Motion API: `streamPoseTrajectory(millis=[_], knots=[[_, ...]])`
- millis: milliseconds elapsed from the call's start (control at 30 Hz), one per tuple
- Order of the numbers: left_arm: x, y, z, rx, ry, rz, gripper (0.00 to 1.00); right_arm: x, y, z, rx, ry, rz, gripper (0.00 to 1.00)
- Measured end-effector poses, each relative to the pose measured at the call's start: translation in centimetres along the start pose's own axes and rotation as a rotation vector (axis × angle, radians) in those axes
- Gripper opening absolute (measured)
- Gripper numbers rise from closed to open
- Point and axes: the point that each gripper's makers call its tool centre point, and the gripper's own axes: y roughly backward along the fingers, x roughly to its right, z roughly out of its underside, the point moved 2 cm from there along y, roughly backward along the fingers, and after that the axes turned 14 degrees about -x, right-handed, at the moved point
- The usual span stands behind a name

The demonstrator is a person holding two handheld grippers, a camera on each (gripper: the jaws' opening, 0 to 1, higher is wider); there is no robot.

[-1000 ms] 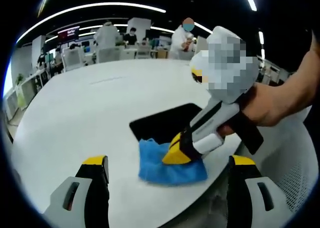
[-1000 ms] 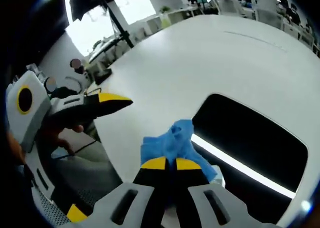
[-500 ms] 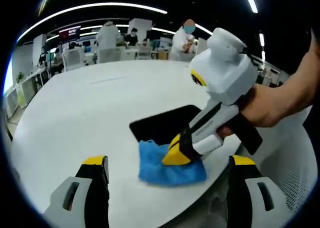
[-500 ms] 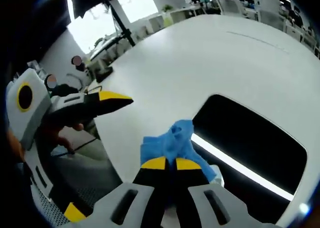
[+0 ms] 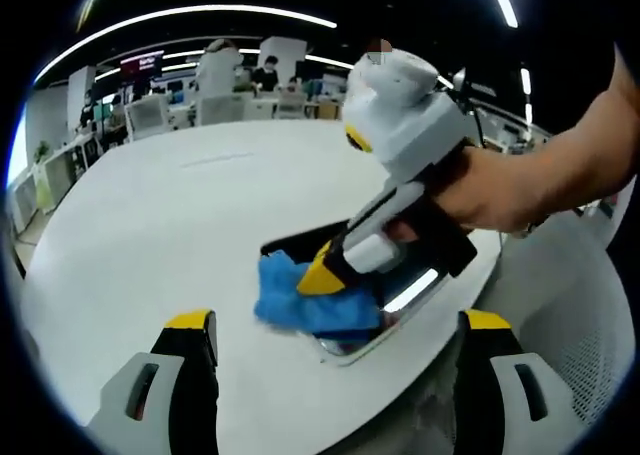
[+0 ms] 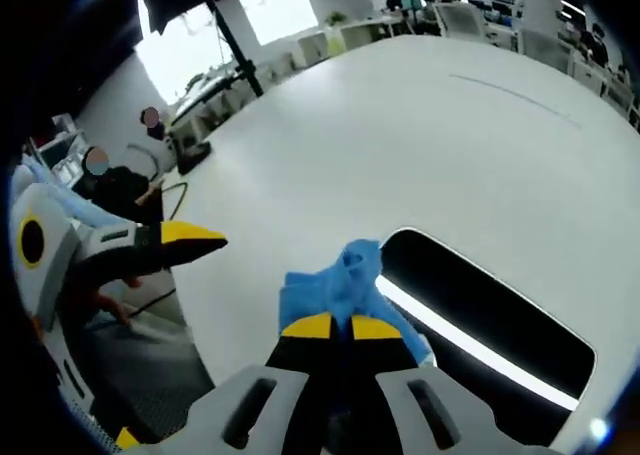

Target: Wipe the mirror surface with the cleaning cloth until all visible marks leave the cleaned area.

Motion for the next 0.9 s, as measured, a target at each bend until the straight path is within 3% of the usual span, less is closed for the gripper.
streamPoseTrajectory(millis=[433, 900], knots=[[-0.1, 0.0, 0.0, 0.0, 0.014, -0.002, 1.0, 3.6, -0.5, -4.2, -0.003, 0.015, 0.049, 0.0], [-0.4, -0.1, 0.0, 0.001, 0.024, -0.005, 1.0, 4.3, -0.6, -4.6, -0.005, 0.031, 0.051, 0.0]])
